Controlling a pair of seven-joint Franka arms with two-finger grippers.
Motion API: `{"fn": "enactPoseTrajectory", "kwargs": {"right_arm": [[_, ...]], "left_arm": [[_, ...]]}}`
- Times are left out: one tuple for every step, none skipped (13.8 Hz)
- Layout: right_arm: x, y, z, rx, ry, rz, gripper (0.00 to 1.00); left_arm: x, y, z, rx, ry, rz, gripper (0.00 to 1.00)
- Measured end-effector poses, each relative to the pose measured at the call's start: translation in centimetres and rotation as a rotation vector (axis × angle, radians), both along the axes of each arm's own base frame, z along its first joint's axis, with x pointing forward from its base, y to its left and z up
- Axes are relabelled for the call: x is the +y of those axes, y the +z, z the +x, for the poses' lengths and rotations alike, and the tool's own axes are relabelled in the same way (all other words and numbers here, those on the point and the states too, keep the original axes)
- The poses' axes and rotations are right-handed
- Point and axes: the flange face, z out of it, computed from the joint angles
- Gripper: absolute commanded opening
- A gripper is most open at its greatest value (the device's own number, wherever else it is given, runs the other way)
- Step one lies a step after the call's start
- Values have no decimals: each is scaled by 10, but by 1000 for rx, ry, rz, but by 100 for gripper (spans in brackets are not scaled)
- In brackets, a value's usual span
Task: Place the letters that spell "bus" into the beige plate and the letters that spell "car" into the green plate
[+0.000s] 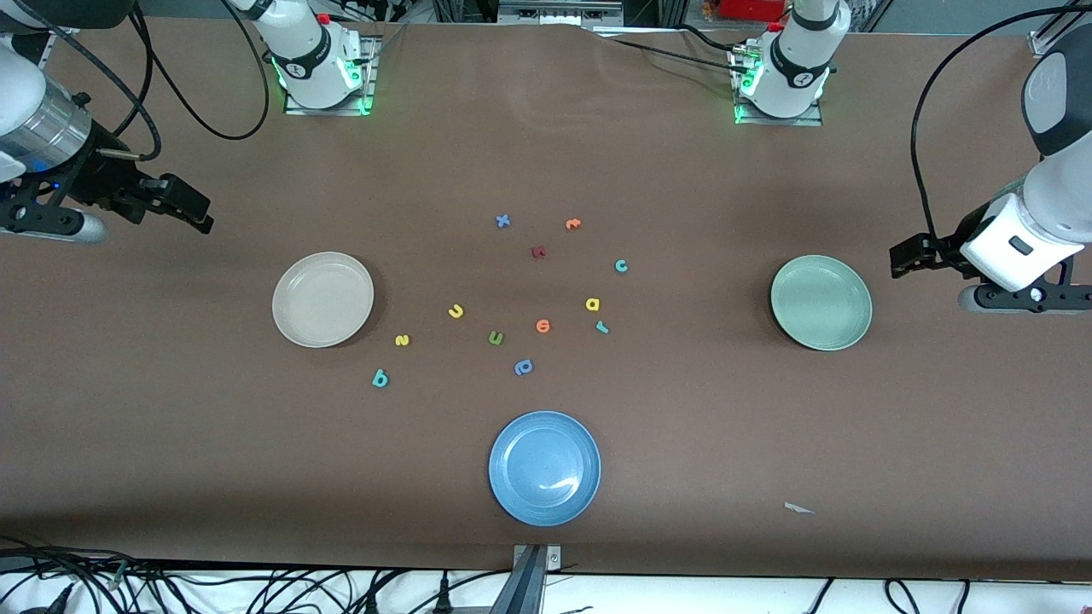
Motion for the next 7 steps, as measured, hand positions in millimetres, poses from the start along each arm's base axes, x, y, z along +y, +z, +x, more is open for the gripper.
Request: {"fn": "enactPoseTrajectory", "kwargs": {"right_arm": [[0, 0, 0, 0, 1, 0, 100], [0, 0, 0, 0, 0, 0, 100], [0, 0, 0, 0, 0, 0, 100], [0, 0, 0, 0, 0, 0, 100], [0, 0, 0, 0, 0, 0, 100], [0, 0, 0, 0, 0, 0, 100], [0, 0, 0, 0, 0, 0, 100]], "left_arm": [[0, 0, 0, 1, 7, -21, 100], [0, 0, 0, 1, 13, -34, 100], [1, 0, 0, 1, 16, -39, 100], [2, 0, 0, 1, 17, -41, 100], [1, 0, 0, 1, 18, -43, 100], [1, 0, 0, 1, 18, -43, 100], [1, 0, 0, 1, 18, -44, 100]]}}
